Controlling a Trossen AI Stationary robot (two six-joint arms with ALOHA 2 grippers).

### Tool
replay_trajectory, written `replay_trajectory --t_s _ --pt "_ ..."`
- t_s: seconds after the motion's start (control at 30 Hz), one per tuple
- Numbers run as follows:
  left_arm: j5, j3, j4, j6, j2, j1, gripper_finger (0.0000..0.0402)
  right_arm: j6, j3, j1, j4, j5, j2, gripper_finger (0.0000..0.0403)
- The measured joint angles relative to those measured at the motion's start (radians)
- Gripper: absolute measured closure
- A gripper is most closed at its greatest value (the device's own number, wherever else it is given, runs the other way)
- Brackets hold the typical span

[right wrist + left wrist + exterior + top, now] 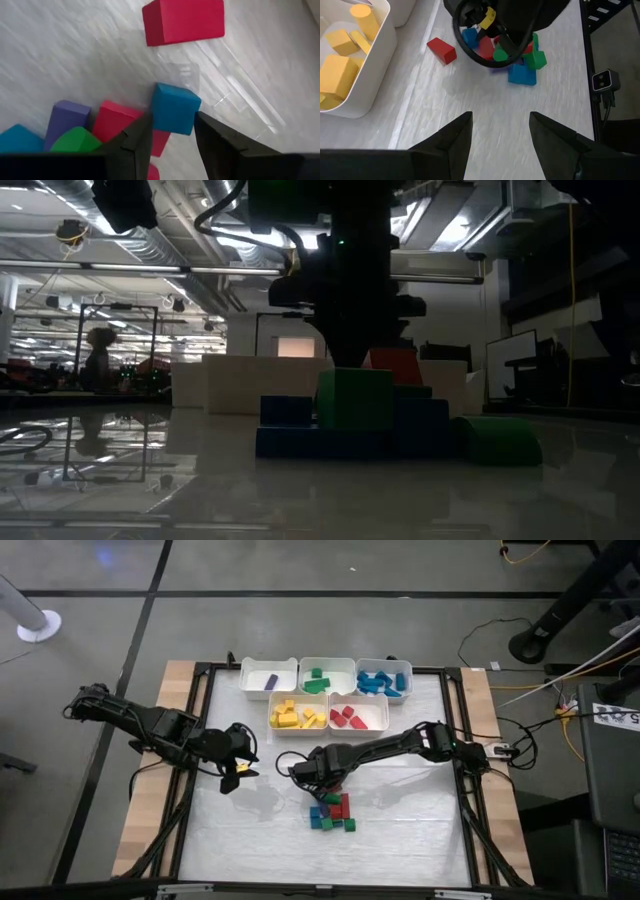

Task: Sort blocks
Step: Put the blue block into the top right bin

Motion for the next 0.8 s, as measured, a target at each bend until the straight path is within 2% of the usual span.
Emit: replay_trajectory --t_s 0.23,0.57,0.67,0.8 --pt "-0.001 0.000 0.000 0.003 0.000 0.000 0.0218 0.000 0.000 -0.028 -0.008 -0.063 -0.001 0.0247" --pt "-0.001 0.000 0.000 0.030 0.000 0.000 0.0218 0.051 0.002 -0.040 0.006 -0.090 -0.002 0.0141" --pt "-0.001 0.000 0.000 0.030 0.000 0.000 0.0218 0.051 -0.030 -0.039 0.048 -0.083 -0.005 0.0126" --pt "-0.001 0.000 0.000 0.030 0.000 0.000 0.0218 0.052 -0.086 -0.039 0.084 -0.108 -0.005 0.0126"
